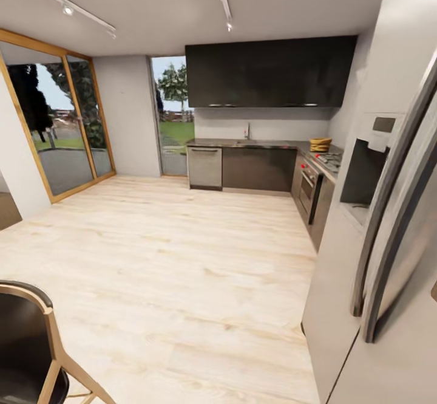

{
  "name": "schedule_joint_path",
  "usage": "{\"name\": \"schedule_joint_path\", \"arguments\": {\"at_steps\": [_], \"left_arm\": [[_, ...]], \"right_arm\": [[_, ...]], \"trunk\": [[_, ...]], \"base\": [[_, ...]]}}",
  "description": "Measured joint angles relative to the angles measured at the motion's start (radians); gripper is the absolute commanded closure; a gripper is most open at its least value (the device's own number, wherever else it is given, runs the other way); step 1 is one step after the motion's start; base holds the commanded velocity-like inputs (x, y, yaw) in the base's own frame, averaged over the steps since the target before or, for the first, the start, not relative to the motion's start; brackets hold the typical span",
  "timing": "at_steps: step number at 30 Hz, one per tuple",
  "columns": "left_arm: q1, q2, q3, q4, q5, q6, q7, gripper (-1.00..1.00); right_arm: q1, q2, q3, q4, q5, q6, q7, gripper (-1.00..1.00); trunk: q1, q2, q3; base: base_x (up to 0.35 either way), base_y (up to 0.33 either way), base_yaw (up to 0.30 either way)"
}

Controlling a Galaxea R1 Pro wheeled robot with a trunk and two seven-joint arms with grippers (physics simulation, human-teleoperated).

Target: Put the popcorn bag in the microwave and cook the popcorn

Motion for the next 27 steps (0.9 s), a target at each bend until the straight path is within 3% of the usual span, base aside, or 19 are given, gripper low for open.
{"name": "schedule_joint_path", "arguments": {"at_steps": [27], "left_arm": [[0.000,0.000,0.000,0.000,0.000,0.008,0.002,-1.00]], "right_arm": [[0.000,0.002,0.001,0.000,0.003,0.005,-0.004,-1.00]], "trunk": [[0.000,0.000,0.000]], "base": [[0.322,0.000,0.000]]}}
